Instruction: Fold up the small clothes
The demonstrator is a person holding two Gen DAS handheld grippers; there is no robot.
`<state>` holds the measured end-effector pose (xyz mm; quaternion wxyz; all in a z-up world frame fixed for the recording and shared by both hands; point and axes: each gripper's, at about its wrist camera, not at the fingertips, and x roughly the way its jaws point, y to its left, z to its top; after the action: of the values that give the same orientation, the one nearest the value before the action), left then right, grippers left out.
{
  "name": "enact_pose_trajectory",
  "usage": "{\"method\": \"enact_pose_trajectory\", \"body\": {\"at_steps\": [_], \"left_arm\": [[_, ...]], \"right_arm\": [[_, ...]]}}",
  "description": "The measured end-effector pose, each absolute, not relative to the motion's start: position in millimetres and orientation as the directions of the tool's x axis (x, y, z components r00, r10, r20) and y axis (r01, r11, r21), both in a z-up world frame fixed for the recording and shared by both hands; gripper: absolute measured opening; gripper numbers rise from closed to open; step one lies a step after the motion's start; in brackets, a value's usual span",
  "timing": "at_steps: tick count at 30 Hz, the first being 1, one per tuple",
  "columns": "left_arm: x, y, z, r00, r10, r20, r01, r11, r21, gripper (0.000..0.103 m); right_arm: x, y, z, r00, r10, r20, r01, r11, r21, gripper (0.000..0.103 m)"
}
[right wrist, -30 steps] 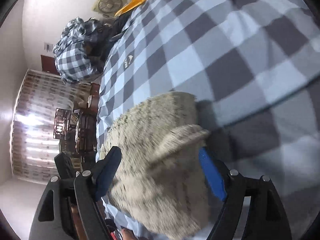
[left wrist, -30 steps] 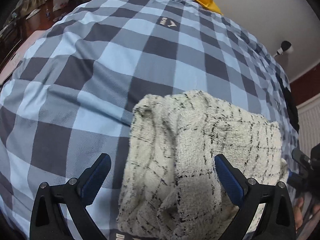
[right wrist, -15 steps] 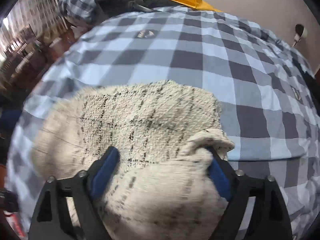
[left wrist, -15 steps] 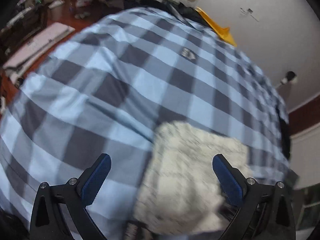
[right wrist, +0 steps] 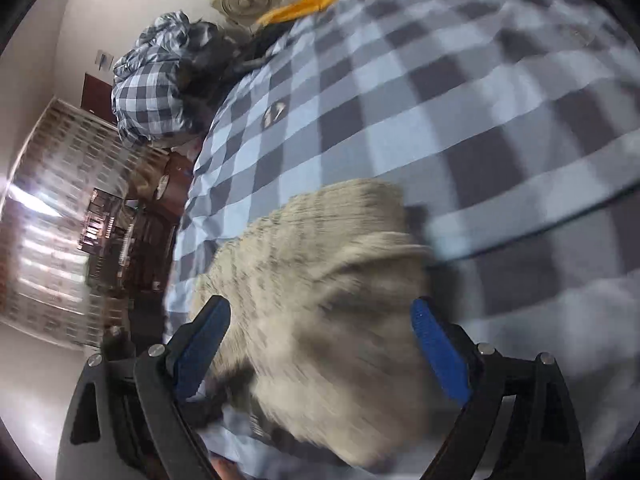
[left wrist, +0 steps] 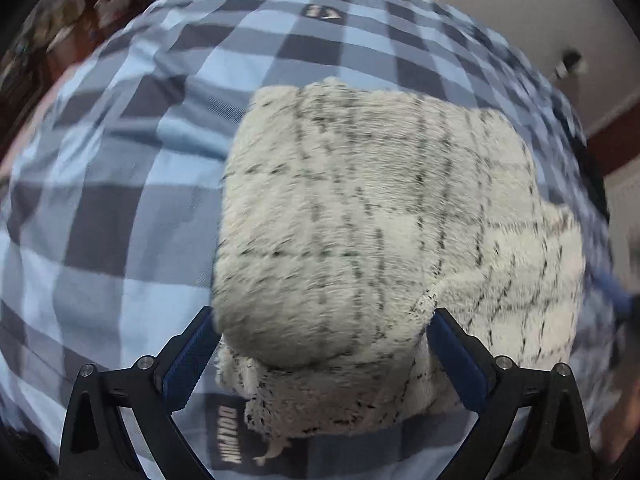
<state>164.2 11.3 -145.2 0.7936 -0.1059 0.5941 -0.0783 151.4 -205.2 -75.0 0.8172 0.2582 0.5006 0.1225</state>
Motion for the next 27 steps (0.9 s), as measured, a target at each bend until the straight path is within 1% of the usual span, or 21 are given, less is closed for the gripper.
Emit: {"method": "enact_pose_trajectory", "body": {"at_steps": [2, 6, 7, 10, 11, 13, 14, 15, 16, 17, 21, 23, 27], "left_arm": [[165.7, 10.6, -144.9, 0.3, -0.236, -0.924, 0.001, 0.969, -0.247, 0.103], [168.3, 1.3, -143.4, 0.342, -0.186, -0.921, 0.077, 0.982, -0.17, 0.103], [168.3, 1.2, -142.8, 0.345, -0.186, -0.92, 0.081, 0.982, -0.168, 0.103], [169.9, 4.8, -144.2, 0.337, -0.207, -0.918, 0.075, 0.978, -0.193, 0.103], [170.9, 5.7, -145.2, 0.334, -0.214, -0.918, 0.071, 0.977, -0.202, 0.103], [172.3, 7.4, -147.8, 0.329, -0.233, -0.915, 0.065, 0.972, -0.224, 0.103], [172.5, 8.1, -148.4, 0.33, -0.237, -0.914, 0.066, 0.971, -0.228, 0.103], [172.8, 8.8, -148.9, 0.336, -0.239, -0.911, 0.066, 0.971, -0.231, 0.103], [173.7, 9.4, -149.8, 0.338, -0.244, -0.909, 0.066, 0.97, -0.236, 0.103], [174.5, 8.6, -151.1, 0.334, -0.25, -0.909, 0.068, 0.968, -0.242, 0.103], [178.2, 5.8, -163.0, 0.289, -0.305, -0.908, 0.079, 0.952, -0.294, 0.103], [180.2, 3.4, -165.7, 0.279, -0.324, -0.904, 0.086, 0.946, -0.313, 0.103], [179.3, -2.1, -162.3, 0.289, -0.299, -0.909, 0.088, 0.954, -0.286, 0.103]], "right_arm": [[126.0, -203.4, -76.1, 0.446, 0.362, -0.819, 0.052, 0.903, 0.427, 0.091], [93.2, -178.3, -104.6, 0.356, 0.252, -0.9, -0.01, 0.964, 0.266, 0.091], [93.2, -169.4, -113.6, 0.326, 0.233, -0.916, -0.021, 0.971, 0.239, 0.091], [103.6, -142.0, -130.8, 0.261, 0.219, -0.94, -0.096, 0.975, 0.2, 0.091], [105.9, -137.7, -132.7, 0.268, 0.203, -0.942, -0.119, 0.977, 0.177, 0.09], [113.5, -125.4, -132.4, 0.331, 0.129, -0.935, -0.153, 0.985, 0.082, 0.09], [117.9, -122.4, -130.1, 0.368, 0.126, -0.921, -0.16, 0.985, 0.07, 0.09], [122.1, -120.6, -129.3, 0.378, 0.141, -0.915, -0.166, 0.983, 0.083, 0.089], [125.0, -119.0, -130.6, 0.368, 0.159, -0.916, -0.175, 0.98, 0.099, 0.077], [128.5, -116.9, -133.9, 0.347, 0.174, -0.922, -0.189, 0.975, 0.112, 0.058], [126.7, -113.2, -148.5, 0.303, 0.086, -0.949, -0.224, 0.974, 0.017, 0.052], [127.6, -122.3, -153.2, 0.292, 0.069, -0.954, -0.194, 0.981, 0.011, 0.052], [131.3, -119.8, -156.0, 0.314, 0.022, -0.949, -0.188, 0.981, -0.039, 0.052]]}}
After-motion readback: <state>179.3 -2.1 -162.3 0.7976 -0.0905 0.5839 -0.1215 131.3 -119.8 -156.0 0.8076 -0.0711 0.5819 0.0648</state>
